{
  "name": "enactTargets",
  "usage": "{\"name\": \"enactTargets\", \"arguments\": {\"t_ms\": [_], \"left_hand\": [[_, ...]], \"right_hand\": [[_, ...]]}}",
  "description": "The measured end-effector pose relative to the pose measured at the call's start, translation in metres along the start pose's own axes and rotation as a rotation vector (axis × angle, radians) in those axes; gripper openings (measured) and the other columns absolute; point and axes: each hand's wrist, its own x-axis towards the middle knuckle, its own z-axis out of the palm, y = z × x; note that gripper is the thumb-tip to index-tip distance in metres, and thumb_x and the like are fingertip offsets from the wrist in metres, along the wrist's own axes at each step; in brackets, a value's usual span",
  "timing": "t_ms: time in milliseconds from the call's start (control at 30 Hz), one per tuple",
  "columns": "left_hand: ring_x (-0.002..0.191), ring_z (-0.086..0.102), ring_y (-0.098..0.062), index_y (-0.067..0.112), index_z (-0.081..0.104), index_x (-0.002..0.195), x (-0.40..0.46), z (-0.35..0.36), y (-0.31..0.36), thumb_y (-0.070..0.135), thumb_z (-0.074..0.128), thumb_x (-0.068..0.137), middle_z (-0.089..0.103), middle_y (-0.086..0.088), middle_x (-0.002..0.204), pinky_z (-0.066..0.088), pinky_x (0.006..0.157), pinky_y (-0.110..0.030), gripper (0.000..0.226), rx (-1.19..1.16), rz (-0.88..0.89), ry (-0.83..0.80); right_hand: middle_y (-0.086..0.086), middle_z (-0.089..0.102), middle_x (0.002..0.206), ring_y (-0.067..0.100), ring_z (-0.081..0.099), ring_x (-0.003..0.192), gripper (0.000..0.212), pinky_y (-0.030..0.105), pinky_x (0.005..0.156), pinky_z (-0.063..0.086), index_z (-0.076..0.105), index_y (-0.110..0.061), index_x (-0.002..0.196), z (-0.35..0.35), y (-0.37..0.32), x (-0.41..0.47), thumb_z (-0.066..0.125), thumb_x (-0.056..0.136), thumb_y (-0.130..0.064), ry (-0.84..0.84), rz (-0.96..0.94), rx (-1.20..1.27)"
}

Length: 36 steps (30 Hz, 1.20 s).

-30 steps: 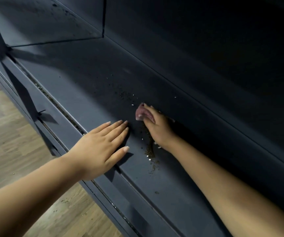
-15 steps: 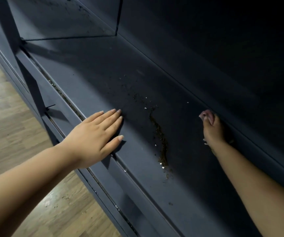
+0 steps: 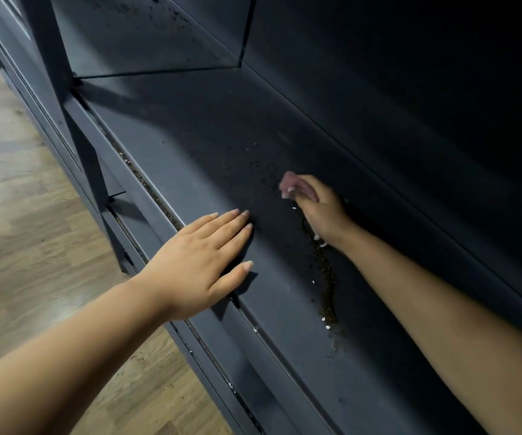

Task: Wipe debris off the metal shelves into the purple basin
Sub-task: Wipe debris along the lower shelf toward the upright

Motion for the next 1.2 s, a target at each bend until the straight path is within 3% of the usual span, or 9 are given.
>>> {"name": "enactTargets", "arguments": {"t_ms": [233, 400, 500, 567, 700, 867, 1033, 1100, 1200], "left_hand": [[0.13, 0.047, -0.031, 0.0, 0.054, 0.133, 0.001, 0.0, 0.0, 0.046, 0.011, 0.102, 0.05, -0.016, 0.14, 0.021, 0.109, -0.035, 0.07, 0.005, -0.01, -0.017], [0.129, 0.048, -0.032, -0.002, 0.054, 0.132, 0.001, 0.001, 0.001, 0.045, 0.012, 0.102, 0.051, -0.018, 0.138, 0.02, 0.109, -0.034, 0.069, 0.022, -0.009, -0.017], [0.129, 0.048, -0.033, -0.003, 0.053, 0.133, 0.0, 0.001, 0.001, 0.045, 0.011, 0.102, 0.05, -0.019, 0.139, 0.02, 0.108, -0.035, 0.071, 0.029, 0.0, -0.017], [0.128, 0.049, -0.034, -0.004, 0.053, 0.132, -0.001, 0.002, 0.0, 0.045, 0.01, 0.103, 0.05, -0.019, 0.138, 0.021, 0.108, -0.035, 0.071, 0.033, 0.002, -0.014], [0.128, 0.048, -0.035, -0.005, 0.051, 0.133, 0.0, 0.004, 0.0, 0.045, 0.012, 0.102, 0.049, -0.02, 0.139, 0.021, 0.107, -0.036, 0.07, 0.03, 0.011, -0.03], [0.126, 0.049, -0.037, -0.006, 0.052, 0.131, 0.0, 0.003, -0.001, 0.043, 0.014, 0.102, 0.051, -0.023, 0.136, 0.021, 0.106, -0.036, 0.069, 0.017, 0.033, -0.013], [0.126, 0.049, -0.037, -0.006, 0.052, 0.131, -0.001, 0.002, -0.001, 0.043, 0.011, 0.103, 0.051, -0.023, 0.136, 0.021, 0.107, -0.037, 0.07, 0.005, 0.037, -0.022], [0.128, 0.047, -0.035, -0.006, 0.05, 0.132, -0.001, 0.003, -0.002, 0.044, 0.01, 0.103, 0.05, -0.022, 0.137, 0.019, 0.108, -0.036, 0.071, -0.004, 0.042, -0.029], [0.127, 0.048, -0.036, -0.007, 0.052, 0.13, -0.002, 0.004, -0.002, 0.044, 0.008, 0.103, 0.051, -0.023, 0.136, 0.019, 0.107, -0.037, 0.073, -0.018, 0.038, -0.032]], "right_hand": [[-0.005, 0.065, 0.094, 0.01, 0.061, 0.098, 0.024, 0.027, 0.098, 0.043, 0.06, -0.025, 0.087, 0.003, -0.007, -0.024, 0.05, 0.094, -0.004, -0.06, -0.029, 0.072], [0.002, 0.062, 0.099, 0.0, 0.064, 0.091, 0.02, 0.015, 0.089, 0.048, 0.055, -0.011, 0.091, -0.043, 0.007, -0.067, 0.041, 0.096, 0.003, 0.187, 0.006, 0.253], [-0.002, 0.062, 0.107, 0.01, 0.061, 0.099, 0.016, 0.035, 0.093, 0.051, 0.057, -0.021, 0.1, -0.076, 0.029, -0.111, 0.044, 0.099, -0.012, 0.361, 0.158, 0.047], [-0.004, 0.06, 0.111, 0.017, 0.058, 0.099, 0.016, 0.042, 0.075, 0.052, 0.055, -0.025, 0.111, -0.082, 0.034, -0.127, 0.044, 0.099, -0.025, 0.453, 0.294, -0.087], [-0.003, 0.058, 0.118, 0.021, 0.058, 0.099, 0.028, 0.024, 0.047, 0.042, 0.05, -0.024, 0.127, -0.058, 0.038, -0.106, 0.043, 0.099, -0.025, 0.49, 0.325, -0.151], [0.017, 0.059, 0.122, 0.02, 0.053, 0.112, 0.025, 0.035, 0.104, 0.038, 0.056, -0.004, 0.115, 0.021, 0.004, -0.057, 0.042, 0.095, 0.002, 0.34, 0.13, 0.031], [0.019, 0.064, 0.105, 0.032, 0.059, 0.103, 0.015, 0.046, 0.097, 0.043, 0.06, -0.007, 0.101, 0.041, -0.024, -0.04, 0.047, 0.095, -0.007, 0.152, 0.113, -0.152], [0.018, 0.062, 0.105, 0.029, 0.058, 0.101, 0.017, 0.033, 0.094, 0.044, 0.058, 0.002, 0.103, 0.03, -0.027, -0.055, 0.044, 0.095, 0.002, 0.208, 0.094, -0.101], [-0.002, 0.058, 0.108, 0.016, 0.056, 0.108, 0.025, 0.028, 0.1, 0.042, 0.057, -0.023, 0.093, 0.009, -0.021, -0.096, 0.043, 0.097, -0.003, 0.357, 0.113, -0.077]]}}
